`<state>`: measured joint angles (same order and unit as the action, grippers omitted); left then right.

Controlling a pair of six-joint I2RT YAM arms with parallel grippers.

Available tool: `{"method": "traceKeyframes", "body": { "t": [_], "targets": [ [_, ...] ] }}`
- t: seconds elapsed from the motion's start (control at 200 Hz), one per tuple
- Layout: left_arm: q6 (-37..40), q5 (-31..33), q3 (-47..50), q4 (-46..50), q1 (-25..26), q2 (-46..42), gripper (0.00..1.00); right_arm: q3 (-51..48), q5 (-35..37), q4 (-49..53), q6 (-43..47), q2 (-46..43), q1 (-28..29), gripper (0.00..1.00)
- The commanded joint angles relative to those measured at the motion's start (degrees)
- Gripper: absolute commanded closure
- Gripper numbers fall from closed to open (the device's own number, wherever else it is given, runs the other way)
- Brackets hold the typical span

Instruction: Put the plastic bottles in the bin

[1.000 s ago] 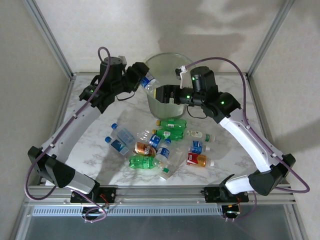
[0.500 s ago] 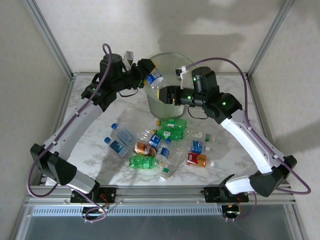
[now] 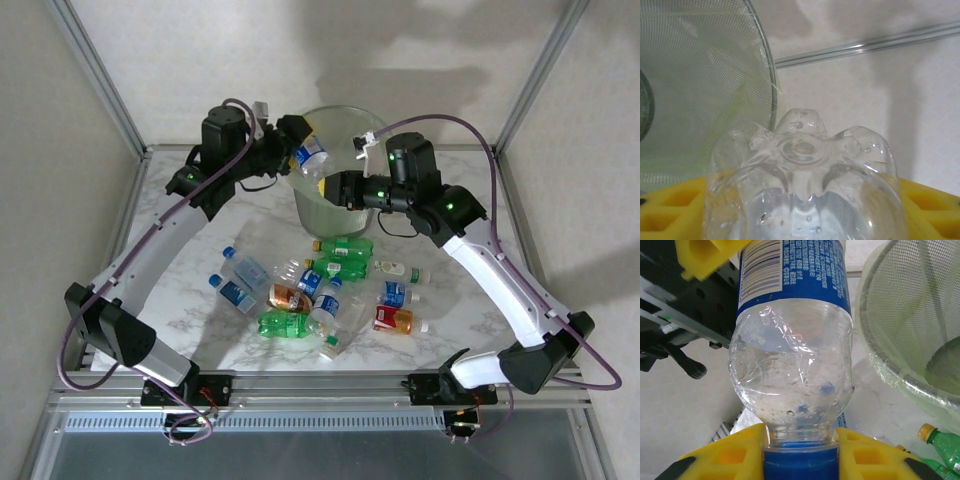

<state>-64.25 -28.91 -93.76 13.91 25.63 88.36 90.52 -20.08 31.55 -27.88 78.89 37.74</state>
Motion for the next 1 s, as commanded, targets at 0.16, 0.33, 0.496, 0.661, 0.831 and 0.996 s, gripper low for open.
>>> {"method": "traceKeyframes", "body": {
  "t": [0.16,0.33,0.496,0.661,0.831,0.996],
  "targets": [
    [7.3,9.2,-6.4,4.2,-0.1,0.5,0.01,3.7,1.0,1.2,1.0,0.9,0.4,0.89],
    [12.1,18.9,-8.9,9.0,0.0,-0.5,0.0,8.2,7.6,4.4,1.2,3.5,0.3,0.91],
    [14.8,28.3,-6.4,9.9,-1.1,-4.0,0.0,14.3,14.4,8.9,0.6,7.9,0.3,0.93],
    [10.9,26.6,-1.8,7.5,-5.6,-6.1,0.0,17.2,19.0,11.0,0.4,11.7,0.3,0.92],
    [12.1,27.2,-1.6,10.4,-6.4,-6.0,0.05,23.4,23.1,15.9,0.2,17.3,0.1,0.92],
    [13.2,31.5,0.7,13.5,-4.8,-8.2,0.07,26.6,26.9,19.3,1.3,21.1,-0.3,0.81]
  ]
}}
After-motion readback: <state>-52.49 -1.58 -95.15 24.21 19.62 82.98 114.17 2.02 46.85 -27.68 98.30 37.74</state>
